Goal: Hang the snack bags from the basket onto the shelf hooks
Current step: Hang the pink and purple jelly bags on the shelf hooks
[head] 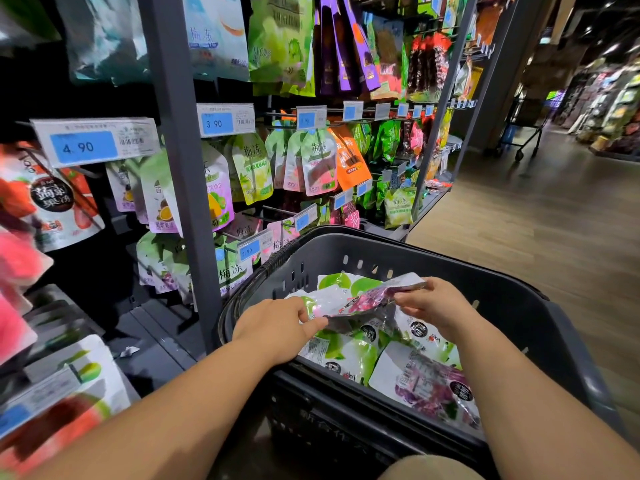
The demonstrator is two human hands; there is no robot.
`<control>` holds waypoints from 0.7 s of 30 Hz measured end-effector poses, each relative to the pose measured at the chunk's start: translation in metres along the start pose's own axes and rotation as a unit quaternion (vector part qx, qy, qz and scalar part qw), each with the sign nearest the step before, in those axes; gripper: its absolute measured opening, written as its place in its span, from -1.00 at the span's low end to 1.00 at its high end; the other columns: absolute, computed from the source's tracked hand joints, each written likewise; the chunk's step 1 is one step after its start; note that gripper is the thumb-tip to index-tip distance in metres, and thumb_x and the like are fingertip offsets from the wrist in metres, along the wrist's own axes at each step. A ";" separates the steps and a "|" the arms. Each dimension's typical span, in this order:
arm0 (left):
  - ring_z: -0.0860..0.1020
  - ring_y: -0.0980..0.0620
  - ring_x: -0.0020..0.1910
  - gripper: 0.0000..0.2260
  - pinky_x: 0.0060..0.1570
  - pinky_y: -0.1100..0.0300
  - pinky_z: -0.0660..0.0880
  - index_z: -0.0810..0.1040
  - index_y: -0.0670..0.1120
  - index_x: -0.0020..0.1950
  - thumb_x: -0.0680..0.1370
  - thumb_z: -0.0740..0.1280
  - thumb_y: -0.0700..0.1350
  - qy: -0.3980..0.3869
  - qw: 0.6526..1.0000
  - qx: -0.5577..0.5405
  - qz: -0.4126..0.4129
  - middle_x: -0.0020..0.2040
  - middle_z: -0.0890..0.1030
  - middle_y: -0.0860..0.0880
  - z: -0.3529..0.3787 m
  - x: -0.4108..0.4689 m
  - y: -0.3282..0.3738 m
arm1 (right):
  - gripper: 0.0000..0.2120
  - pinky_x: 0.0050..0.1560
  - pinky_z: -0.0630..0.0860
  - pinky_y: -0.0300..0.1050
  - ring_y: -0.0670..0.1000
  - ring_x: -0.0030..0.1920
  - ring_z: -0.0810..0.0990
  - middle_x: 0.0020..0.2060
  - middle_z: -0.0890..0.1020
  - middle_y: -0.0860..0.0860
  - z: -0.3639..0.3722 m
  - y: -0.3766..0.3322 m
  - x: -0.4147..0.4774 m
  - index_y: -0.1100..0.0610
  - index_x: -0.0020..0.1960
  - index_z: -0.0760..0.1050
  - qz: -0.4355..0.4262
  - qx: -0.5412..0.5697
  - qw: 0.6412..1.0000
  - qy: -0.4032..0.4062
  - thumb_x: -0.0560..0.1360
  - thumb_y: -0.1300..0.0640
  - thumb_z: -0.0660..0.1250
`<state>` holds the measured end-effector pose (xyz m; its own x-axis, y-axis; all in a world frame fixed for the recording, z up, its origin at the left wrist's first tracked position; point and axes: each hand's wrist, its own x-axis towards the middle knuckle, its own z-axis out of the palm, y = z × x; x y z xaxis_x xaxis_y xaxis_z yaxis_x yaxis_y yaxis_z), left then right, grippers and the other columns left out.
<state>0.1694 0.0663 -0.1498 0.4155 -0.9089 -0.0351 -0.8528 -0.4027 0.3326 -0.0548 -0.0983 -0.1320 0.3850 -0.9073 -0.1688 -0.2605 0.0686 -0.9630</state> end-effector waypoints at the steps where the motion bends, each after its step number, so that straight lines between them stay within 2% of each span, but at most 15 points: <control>1: 0.51 0.00 0.05 -0.61 -0.08 0.10 0.44 0.44 0.18 -0.09 0.48 0.10 0.46 0.001 1.000 -0.002 0.000 0.02 0.58 0.09 0.000 0.000 0.000 | -0.84 -0.24 0.61 -0.19 0.03 -0.26 0.64 -0.20 0.66 0.17 0.002 -0.001 0.000 0.25 -0.15 0.53 -0.003 -0.015 1.000 0.019 0.41 0.43 0.47; 3: 0.51 -0.01 0.04 -0.61 -0.09 0.10 0.44 0.44 0.18 -0.10 0.49 0.10 0.46 0.001 1.000 -0.003 -0.001 0.02 0.58 0.09 0.000 0.000 -0.001 | -0.76 -0.27 0.58 -0.12 0.02 -0.28 0.59 -0.19 0.63 0.13 0.005 0.000 0.001 0.18 -0.16 0.47 -0.016 -0.090 0.993 0.075 0.39 0.28 0.55; 5: 0.51 -0.01 0.04 -0.61 -0.09 0.10 0.44 0.44 0.18 -0.07 0.49 0.09 0.46 0.001 1.000 -0.001 0.001 0.02 0.58 0.09 -0.001 0.000 -0.001 | -0.65 -0.30 0.44 -0.08 -0.02 -0.28 0.51 -0.26 0.57 0.01 0.005 -0.001 0.003 0.08 -0.21 0.40 -0.035 -0.238 0.962 0.128 0.38 0.01 0.58; 7: 0.51 0.00 0.04 -0.60 -0.09 0.11 0.44 0.45 0.18 -0.05 0.49 0.10 0.46 0.004 1.000 0.002 0.003 0.02 0.58 0.09 -0.001 -0.001 0.001 | -0.56 -0.39 0.28 -0.10 -0.02 -0.33 0.43 -0.35 0.50 0.00 0.004 -0.002 0.003 0.10 -0.29 0.39 -0.049 -0.314 0.934 0.166 0.34 -0.15 0.57; 10: 0.52 0.00 0.04 -0.61 -0.10 0.12 0.42 0.46 0.17 -0.04 0.50 0.11 0.44 0.011 1.000 0.006 0.010 0.01 0.60 0.10 -0.002 -0.002 0.002 | -0.48 -0.42 0.19 -0.11 -0.01 -0.39 0.35 -0.42 0.41 0.02 0.004 0.000 0.006 0.13 -0.36 0.33 -0.060 -0.316 0.928 0.188 0.32 -0.18 0.57; 14: 0.53 0.01 0.05 -0.61 -0.07 0.12 0.44 0.47 0.17 -0.03 0.51 0.11 0.44 0.012 1.000 0.007 0.008 0.01 0.60 0.11 -0.002 -0.003 0.003 | -0.50 -0.35 0.26 -0.07 0.03 -0.31 0.39 -0.34 0.46 0.06 0.004 0.003 0.008 0.15 -0.26 0.35 -0.042 -0.301 0.936 0.177 0.34 -0.18 0.55; 21: 0.52 0.02 0.03 -0.62 -0.10 0.12 0.41 0.47 0.16 -0.04 0.51 0.12 0.43 0.014 1.000 0.005 0.009 -0.01 0.60 0.12 -0.003 -0.004 0.003 | -0.47 -0.34 0.23 -0.06 0.03 -0.32 0.34 -0.35 0.39 0.06 0.004 0.003 0.007 0.13 -0.30 0.26 -0.019 -0.243 0.957 0.159 0.34 -0.13 0.56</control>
<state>0.1662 0.0687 -0.1455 0.4080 -0.9130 -0.0033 -0.8632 -0.3870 0.3243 -0.0496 -0.1029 -0.1371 0.1340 -0.9909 0.0100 -0.6619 -0.0970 -0.7433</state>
